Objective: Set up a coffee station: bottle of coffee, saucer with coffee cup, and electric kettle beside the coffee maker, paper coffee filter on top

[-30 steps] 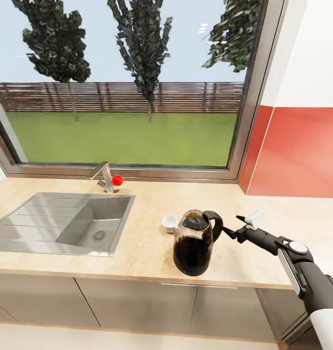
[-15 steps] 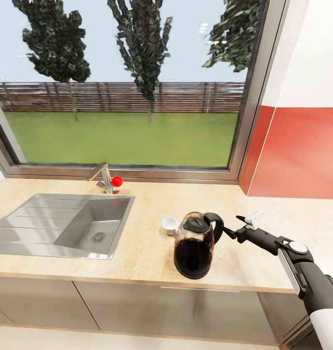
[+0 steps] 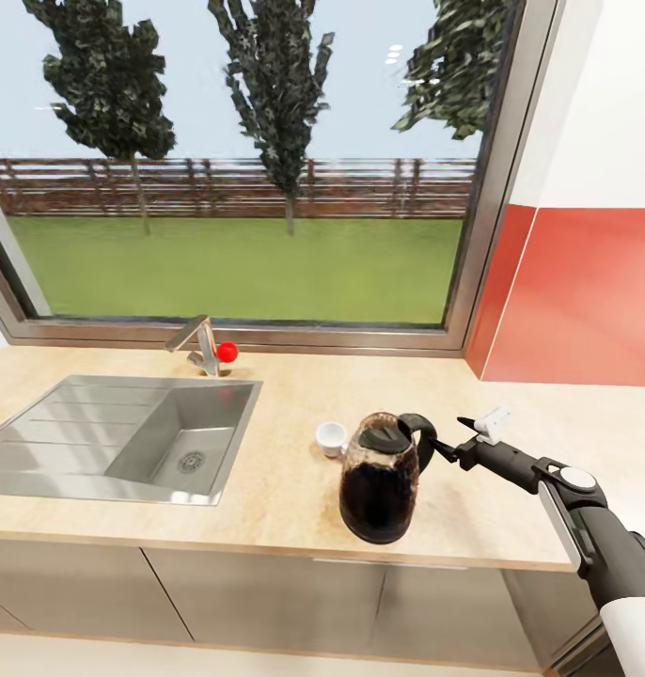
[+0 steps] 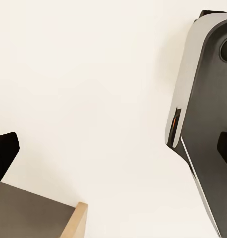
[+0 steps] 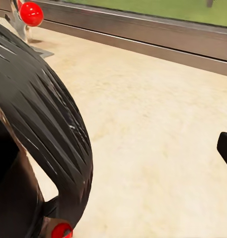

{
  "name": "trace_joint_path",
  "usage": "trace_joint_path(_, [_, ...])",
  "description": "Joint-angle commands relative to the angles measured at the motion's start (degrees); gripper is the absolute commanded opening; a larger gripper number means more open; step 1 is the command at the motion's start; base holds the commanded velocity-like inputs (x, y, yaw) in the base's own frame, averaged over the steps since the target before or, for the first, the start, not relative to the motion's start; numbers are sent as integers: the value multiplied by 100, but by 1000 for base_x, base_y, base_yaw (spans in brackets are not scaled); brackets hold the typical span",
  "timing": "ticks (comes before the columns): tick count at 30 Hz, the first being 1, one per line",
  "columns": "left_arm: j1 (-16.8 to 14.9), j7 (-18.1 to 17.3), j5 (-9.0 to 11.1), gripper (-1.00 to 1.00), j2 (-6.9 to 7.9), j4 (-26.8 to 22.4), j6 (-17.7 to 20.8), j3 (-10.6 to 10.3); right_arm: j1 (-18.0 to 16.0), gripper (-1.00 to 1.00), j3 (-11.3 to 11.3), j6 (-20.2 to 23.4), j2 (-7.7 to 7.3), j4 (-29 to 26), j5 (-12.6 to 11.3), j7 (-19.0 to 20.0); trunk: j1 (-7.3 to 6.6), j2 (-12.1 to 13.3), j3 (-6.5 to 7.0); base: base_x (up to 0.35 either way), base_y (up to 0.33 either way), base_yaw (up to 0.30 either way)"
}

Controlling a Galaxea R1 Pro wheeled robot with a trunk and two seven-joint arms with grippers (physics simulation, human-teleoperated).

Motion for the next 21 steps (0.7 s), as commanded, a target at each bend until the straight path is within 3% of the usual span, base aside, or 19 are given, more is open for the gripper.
trace_joint_path(1, [-11,26,-61,100,2,24,-41,45,-5,100,-11,51,1,-5,-22,28,4,-13,-12,14,11,0])
trace_joint_path(21, [-11,24,-61,100,11,24,-41,47,-5,100,23,46,21,4,-14,28,4,-13,-12,1,10,0])
